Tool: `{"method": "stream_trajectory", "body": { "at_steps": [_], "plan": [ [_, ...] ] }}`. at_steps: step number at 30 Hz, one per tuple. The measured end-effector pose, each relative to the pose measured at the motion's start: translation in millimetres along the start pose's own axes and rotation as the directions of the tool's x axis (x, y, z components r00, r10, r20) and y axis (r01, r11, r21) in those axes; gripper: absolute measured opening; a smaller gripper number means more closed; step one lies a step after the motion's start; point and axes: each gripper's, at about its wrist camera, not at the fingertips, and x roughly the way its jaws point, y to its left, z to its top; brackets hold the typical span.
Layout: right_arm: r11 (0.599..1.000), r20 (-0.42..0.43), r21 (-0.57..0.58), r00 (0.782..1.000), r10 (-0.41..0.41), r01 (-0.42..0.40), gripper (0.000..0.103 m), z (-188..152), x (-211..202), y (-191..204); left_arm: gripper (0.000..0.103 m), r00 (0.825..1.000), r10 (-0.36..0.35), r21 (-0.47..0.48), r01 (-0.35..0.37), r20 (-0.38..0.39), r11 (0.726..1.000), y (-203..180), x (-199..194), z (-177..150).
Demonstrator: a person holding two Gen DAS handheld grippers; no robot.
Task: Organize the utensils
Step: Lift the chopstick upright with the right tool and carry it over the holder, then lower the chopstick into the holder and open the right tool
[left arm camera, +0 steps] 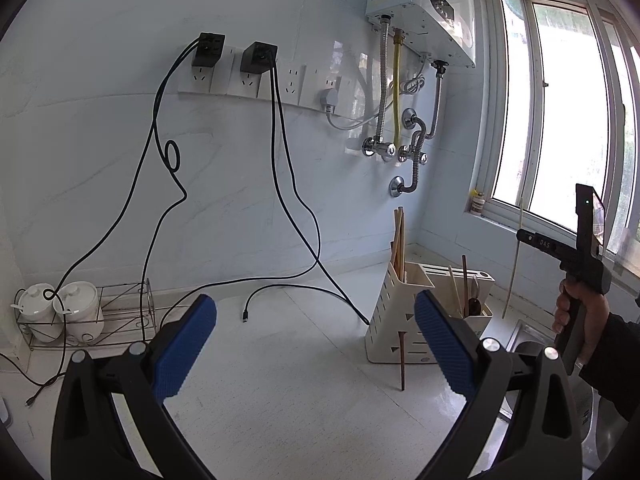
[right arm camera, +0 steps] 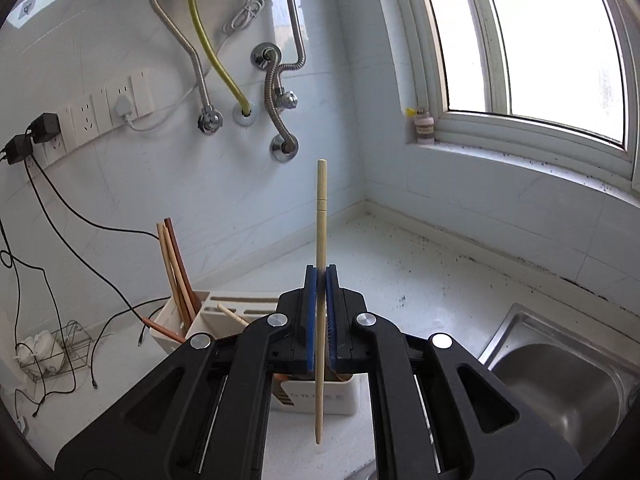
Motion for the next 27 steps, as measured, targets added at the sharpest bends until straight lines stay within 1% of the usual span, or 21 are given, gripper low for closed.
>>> {"method": "stream_trajectory", "body": {
  "at_steps": [3,5,8,13,17,19,22,27],
  "plan": [
    [0.999,0.065,-0.04,0.998,0.003,0.0,0.004,4.2,3.5,5.4,0.098,1.0,0.014,0.006,-0.014,-0.008,1.0,-0.4,-1.2,-0.4],
    [0.998,0.092,-0.059,0.996,0.009,-0.004,0.004,4.3,8.1,8.4,0.098,1.0,0.023,0.007,-0.023,-0.016,1.0,-0.5,-1.1,-0.9],
    [0.996,0.121,-0.087,0.993,0.002,0.009,0.004,0.5,15.5,12.2,0.098,0.999,0.037,0.003,-0.037,-0.026,0.999,0.2,-1.3,-1.4],
    [0.992,0.139,-0.119,0.99,-0.019,0.036,0.004,-13.2,29.6,14.5,0.098,0.997,0.048,-0.01,-0.049,-0.058,0.999,1.6,1.6,-2.8],
    [0.994,0.167,-0.099,0.986,-0.023,0.04,0.004,-18.4,33.8,8.2,0.098,0.997,0.05,0.002,-0.05,-0.065,0.999,-1.7,1.1,-4.6],
    [0.997,0.182,-0.063,0.983,-0.039,0.051,0.004,-20.1,35.6,1.4,0.098,0.996,0.049,0.001,-0.049,-0.072,0.999,-2.9,2.2,-5.0],
    [0.998,0.175,-0.025,0.983,-0.049,0.054,0.004,-24.1,40.6,-7.2,0.098,0.995,0.051,0.006,-0.05,-0.081,0.999,-5.5,4.3,-6.4],
    [0.998,0.172,-0.04,0.984,-0.037,0.045,0.004,-30.1,45.5,-7.1,0.098,0.994,0.054,-0.002,-0.054,-0.091,0.999,-4.9,4.7,-9.7]
  ]
}}
